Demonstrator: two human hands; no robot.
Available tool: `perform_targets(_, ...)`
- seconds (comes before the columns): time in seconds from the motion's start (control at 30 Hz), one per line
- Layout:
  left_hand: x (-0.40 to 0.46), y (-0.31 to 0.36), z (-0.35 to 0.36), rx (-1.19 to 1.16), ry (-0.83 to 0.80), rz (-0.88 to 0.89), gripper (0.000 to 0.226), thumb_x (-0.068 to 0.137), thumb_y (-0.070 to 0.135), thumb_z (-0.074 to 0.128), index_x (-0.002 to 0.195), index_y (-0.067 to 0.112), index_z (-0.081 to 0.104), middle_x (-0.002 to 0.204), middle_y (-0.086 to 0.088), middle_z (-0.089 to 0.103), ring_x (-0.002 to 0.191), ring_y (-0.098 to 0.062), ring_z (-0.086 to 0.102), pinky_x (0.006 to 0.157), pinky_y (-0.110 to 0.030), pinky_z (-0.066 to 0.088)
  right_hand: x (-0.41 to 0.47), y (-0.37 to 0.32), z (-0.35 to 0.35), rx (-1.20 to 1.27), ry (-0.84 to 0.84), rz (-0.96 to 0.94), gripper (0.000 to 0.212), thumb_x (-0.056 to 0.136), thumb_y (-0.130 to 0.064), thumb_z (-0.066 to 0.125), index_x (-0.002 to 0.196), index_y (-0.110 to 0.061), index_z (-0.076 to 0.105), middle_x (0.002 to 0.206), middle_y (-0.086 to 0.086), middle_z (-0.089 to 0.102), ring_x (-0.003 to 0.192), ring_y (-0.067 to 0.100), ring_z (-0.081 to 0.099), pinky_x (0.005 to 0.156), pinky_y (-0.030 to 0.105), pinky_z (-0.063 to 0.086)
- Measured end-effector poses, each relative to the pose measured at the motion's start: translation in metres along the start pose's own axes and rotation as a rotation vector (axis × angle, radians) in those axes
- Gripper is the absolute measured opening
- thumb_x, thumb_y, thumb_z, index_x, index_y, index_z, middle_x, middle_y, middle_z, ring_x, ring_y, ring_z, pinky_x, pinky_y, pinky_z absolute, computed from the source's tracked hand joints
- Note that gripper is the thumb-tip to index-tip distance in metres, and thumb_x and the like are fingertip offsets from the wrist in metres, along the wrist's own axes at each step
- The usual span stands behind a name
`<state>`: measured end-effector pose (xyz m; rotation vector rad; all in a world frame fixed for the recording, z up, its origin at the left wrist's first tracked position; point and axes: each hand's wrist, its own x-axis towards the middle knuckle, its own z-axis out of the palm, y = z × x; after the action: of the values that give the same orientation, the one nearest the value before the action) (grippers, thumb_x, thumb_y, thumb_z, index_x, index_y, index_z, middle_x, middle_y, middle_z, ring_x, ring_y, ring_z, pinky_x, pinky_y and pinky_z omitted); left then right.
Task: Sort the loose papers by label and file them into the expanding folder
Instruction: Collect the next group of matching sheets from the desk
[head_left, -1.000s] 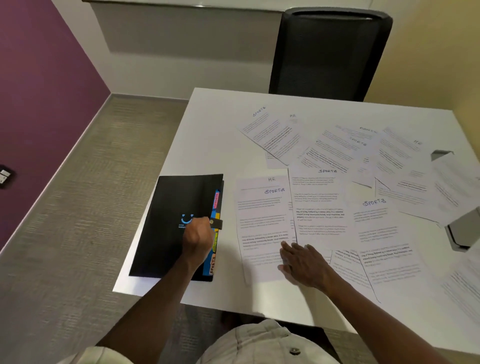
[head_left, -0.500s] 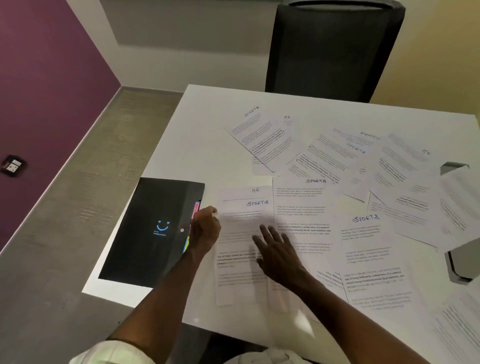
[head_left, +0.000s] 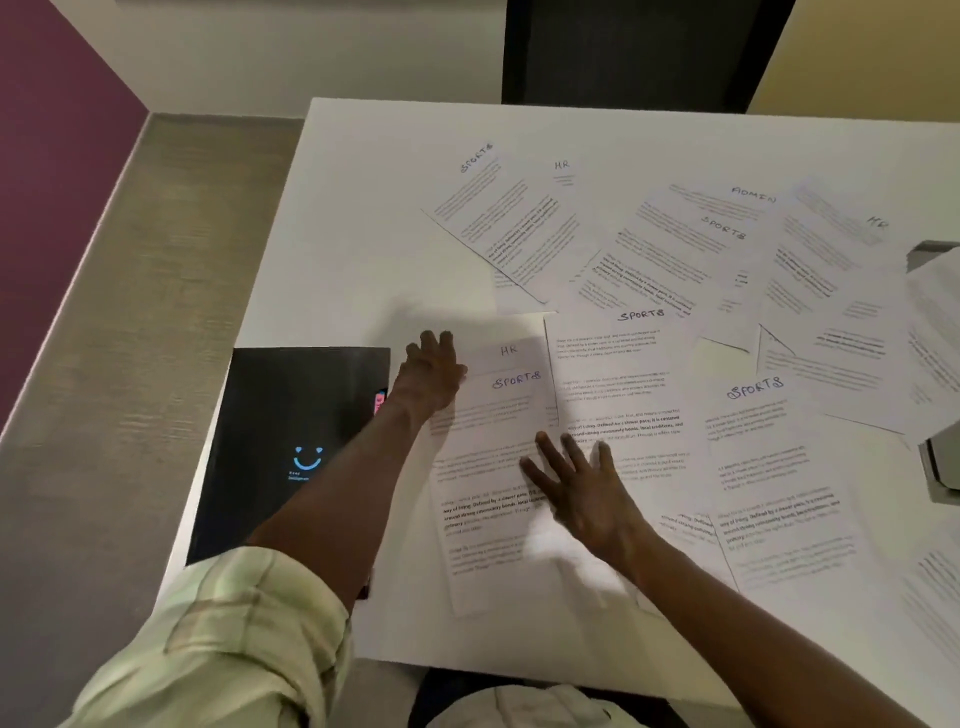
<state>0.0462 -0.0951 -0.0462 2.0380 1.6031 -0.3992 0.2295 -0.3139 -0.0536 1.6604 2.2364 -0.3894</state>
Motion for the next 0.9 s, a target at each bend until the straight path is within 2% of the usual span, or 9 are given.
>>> perform_targets(0.13, 0.006, -0.004, -0.002, -0.058, -0.016, 0.055, 0.051, 0.097, 0.039, 0.055, 0.135, 0.011, 0.037, 0.129, -0.014, 0.048, 0.118, -0.032, 0.048, 0.097, -0.045, 0.047, 0.0, -0.005, 0.003, -0.037, 0.012, 0.03, 0.079, 0.08, -0.023, 0.073, 0.15, -0.021, 0.035, 0.157, 0.019, 0.022, 0.135, 0.046, 0.038, 0.092, 0.067, 0.038)
perform_targets(0.23, 0.006, -0.005, 0.0, 0.047, 0.082, 0.112, 0.049, 0.092, 0.042, 0.061, 0.126, 0.013, 0.041, 0.129, -0.014, 0.041, 0.12, -0.032, 0.043, 0.096, -0.046, 0.048, -0.001, -0.006, -0.001, -0.056, -0.006, 0.05, 0.076, 0.088, -0.029, 0.065, 0.153, -0.022, 0.026, 0.158, 0.017, 0.012, 0.139, 0.044, 0.034, 0.093, 0.064, 0.04)
perform_targets(0.33, 0.003, -0.002, -0.001, 0.075, 0.131, 0.147, 0.047, 0.092, 0.042, 0.062, 0.124, 0.012, 0.043, 0.126, -0.013, 0.041, 0.116, -0.031, 0.044, 0.093, -0.044, 0.049, -0.001, -0.006, -0.001, -0.048, -0.015, 0.058, 0.075, 0.088, -0.027, 0.065, 0.152, -0.023, 0.027, 0.158, 0.016, 0.011, 0.139, 0.042, 0.034, 0.094, 0.063, 0.043)
perform_targets(0.5, -0.001, 0.002, -0.005, 0.135, 0.069, 0.144, 0.045, 0.095, 0.045, 0.055, 0.129, 0.014, 0.05, 0.128, -0.012, 0.042, 0.123, -0.03, 0.04, 0.095, -0.046, 0.045, 0.0, -0.007, -0.003, -0.054, -0.049, 0.062, 0.078, 0.084, -0.026, 0.07, 0.151, -0.023, 0.031, 0.158, 0.016, 0.015, 0.138, 0.042, 0.037, 0.092, 0.063, 0.044)
perform_targets(0.57, -0.004, 0.003, -0.004, 0.155, 0.014, 0.126, 0.052, 0.095, 0.049, 0.054, 0.133, 0.013, 0.049, 0.132, -0.013, 0.041, 0.126, -0.031, 0.038, 0.098, -0.048, 0.042, 0.0, -0.006, -0.001, -0.059, -0.057, 0.059, 0.082, 0.084, -0.025, 0.07, 0.153, -0.022, 0.025, 0.159, 0.017, 0.013, 0.139, 0.042, 0.034, 0.093, 0.063, 0.043)
perform_targets(0.63, -0.006, 0.006, -0.006, 0.059, -0.041, 0.109, 0.054, 0.095, 0.05, 0.055, 0.132, 0.011, 0.051, 0.131, -0.013, 0.048, 0.122, -0.032, 0.045, 0.097, -0.047, 0.045, -0.002, -0.007, 0.0, -0.07, -0.045, 0.05, 0.082, 0.088, -0.026, 0.065, 0.155, -0.021, 0.017, 0.16, 0.018, 0.006, 0.142, 0.043, 0.029, 0.096, 0.063, 0.04)
perform_targets(0.7, -0.01, 0.008, -0.013, -0.165, -0.047, 0.119, 0.042, 0.095, 0.044, 0.059, 0.12, 0.011, 0.06, 0.118, -0.01, 0.063, 0.102, -0.028, 0.059, 0.082, -0.039, 0.051, -0.003, -0.007, 0.0, -0.105, -0.03, 0.043, 0.078, 0.093, -0.028, 0.059, 0.155, -0.02, 0.013, 0.159, 0.018, 0.002, 0.143, 0.043, 0.026, 0.099, 0.064, 0.037)
perform_targets(0.77, -0.016, 0.011, -0.024, -0.297, -0.018, 0.141, 0.026, 0.095, 0.039, 0.061, 0.101, 0.014, 0.067, 0.098, -0.006, 0.068, 0.081, -0.023, 0.062, 0.066, -0.03, 0.046, -0.004, -0.009, -0.01, -0.096, -0.053, 0.074, 0.076, 0.09, -0.032, 0.062, 0.154, -0.022, 0.022, 0.159, 0.018, 0.013, 0.14, 0.042, 0.032, 0.099, 0.065, 0.036)
perform_targets(0.9, -0.032, 0.017, -0.046, -0.27, 0.035, 0.152, 0.026, 0.092, 0.039, 0.064, 0.081, 0.016, 0.07, 0.075, 0.002, 0.063, 0.067, -0.018, 0.061, 0.054, -0.025, 0.041, -0.01, -0.006, -0.016, -0.064, -0.091, 0.045, 0.08, 0.08, -0.049, 0.071, 0.149, -0.027, 0.037, 0.157, 0.013, 0.027, 0.14, 0.04, 0.034, 0.1, 0.07, 0.031)
